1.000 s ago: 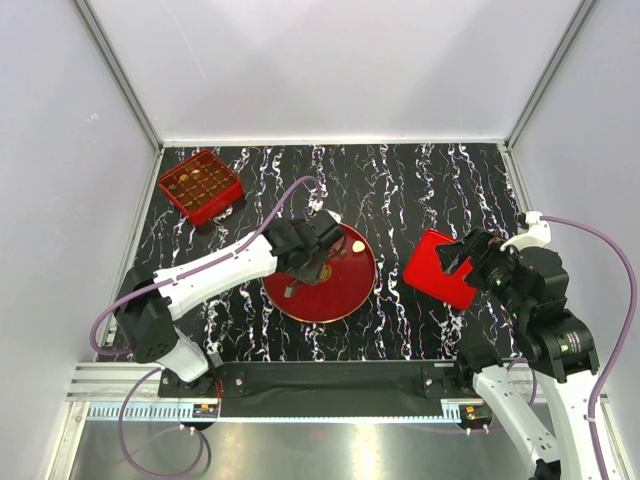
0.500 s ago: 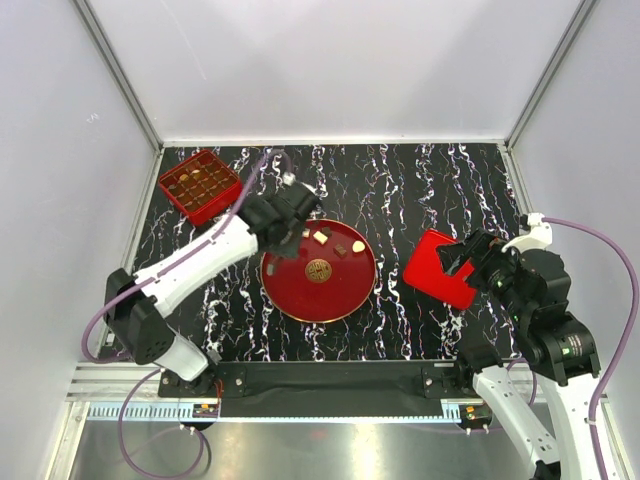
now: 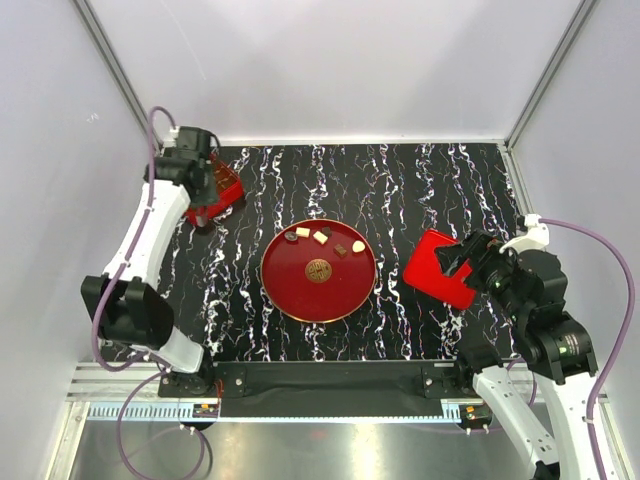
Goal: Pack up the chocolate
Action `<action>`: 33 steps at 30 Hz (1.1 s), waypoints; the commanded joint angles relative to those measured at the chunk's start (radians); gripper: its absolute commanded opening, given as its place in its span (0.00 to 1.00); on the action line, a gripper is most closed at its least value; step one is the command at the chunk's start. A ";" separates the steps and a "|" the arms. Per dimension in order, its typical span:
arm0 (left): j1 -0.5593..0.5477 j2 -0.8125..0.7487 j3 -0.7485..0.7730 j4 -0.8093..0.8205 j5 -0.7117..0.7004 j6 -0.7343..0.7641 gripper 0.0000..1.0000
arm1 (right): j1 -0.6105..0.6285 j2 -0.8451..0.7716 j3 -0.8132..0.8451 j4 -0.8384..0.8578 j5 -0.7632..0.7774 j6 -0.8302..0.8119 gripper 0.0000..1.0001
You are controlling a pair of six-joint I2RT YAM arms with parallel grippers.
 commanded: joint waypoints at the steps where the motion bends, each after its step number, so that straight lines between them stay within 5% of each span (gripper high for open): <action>1: 0.077 0.051 0.059 0.088 0.012 0.041 0.34 | 0.001 0.011 -0.009 0.065 -0.025 0.000 1.00; 11: 0.211 0.215 0.213 0.093 -0.012 0.036 0.33 | 0.001 0.023 -0.024 0.084 -0.022 -0.017 1.00; 33: 0.231 0.324 0.197 0.124 -0.023 0.048 0.37 | -0.001 0.074 -0.059 0.139 -0.024 -0.023 1.00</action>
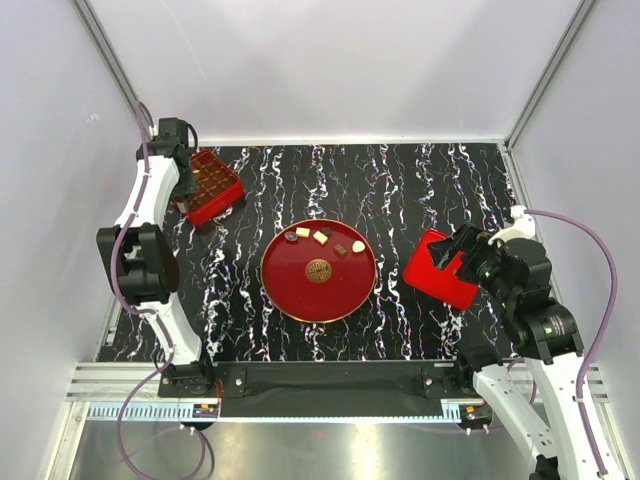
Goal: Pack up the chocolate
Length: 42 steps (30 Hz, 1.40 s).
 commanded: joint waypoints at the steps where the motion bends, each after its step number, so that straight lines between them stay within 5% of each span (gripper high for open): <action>1: 0.004 0.000 0.024 0.047 -0.015 0.010 0.38 | 0.001 0.014 -0.002 0.056 -0.005 -0.018 1.00; 17: -0.077 -0.158 0.035 0.003 0.052 0.027 0.43 | 0.001 0.003 0.059 0.013 0.003 -0.019 1.00; 32: -0.688 -0.434 -0.276 0.030 0.120 -0.065 0.45 | 0.001 -0.017 0.113 -0.083 0.056 -0.030 0.99; 42: -0.976 -0.344 -0.330 0.088 0.069 -0.127 0.50 | 0.001 -0.043 0.125 -0.111 0.064 -0.019 1.00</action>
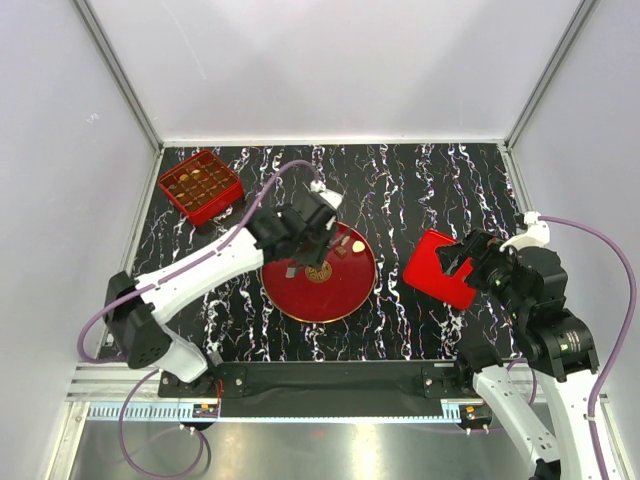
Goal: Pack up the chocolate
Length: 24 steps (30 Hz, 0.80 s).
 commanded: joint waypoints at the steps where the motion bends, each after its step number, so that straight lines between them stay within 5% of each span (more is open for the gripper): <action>1: -0.032 0.048 0.004 0.083 -0.039 -0.015 0.50 | 0.001 -0.009 0.046 -0.009 0.027 -0.009 1.00; 24: -0.042 0.134 -0.082 0.171 -0.021 0.063 0.53 | 0.001 0.014 0.109 -0.020 0.032 -0.044 1.00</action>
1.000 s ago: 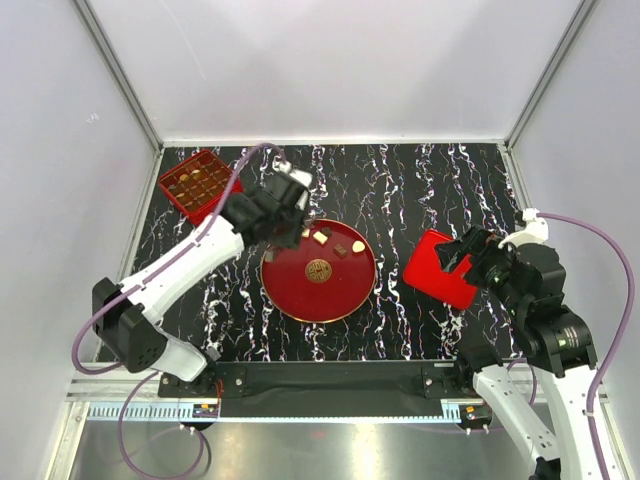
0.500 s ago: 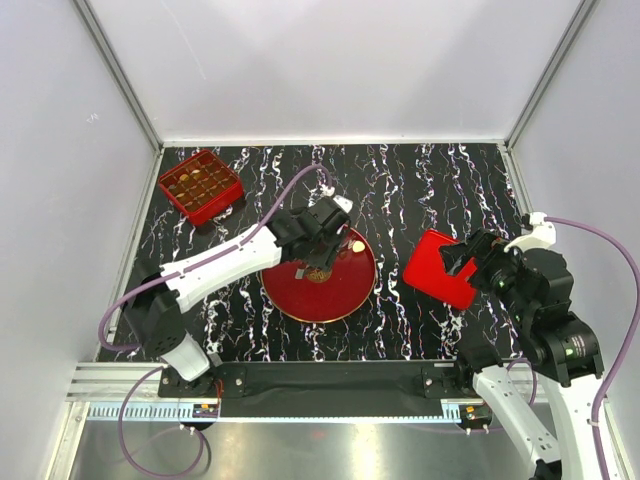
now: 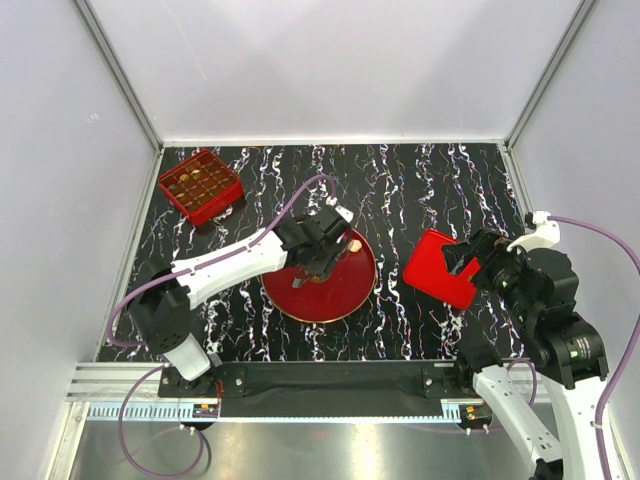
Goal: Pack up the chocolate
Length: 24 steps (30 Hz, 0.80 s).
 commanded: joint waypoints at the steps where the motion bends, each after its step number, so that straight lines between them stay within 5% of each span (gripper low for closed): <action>1: -0.001 -0.012 -0.018 0.068 0.002 0.025 0.53 | 0.001 0.015 0.048 0.022 0.005 -0.016 1.00; 24: -0.030 0.015 -0.014 0.034 0.066 0.009 0.48 | 0.001 0.070 0.080 0.025 -0.015 -0.031 1.00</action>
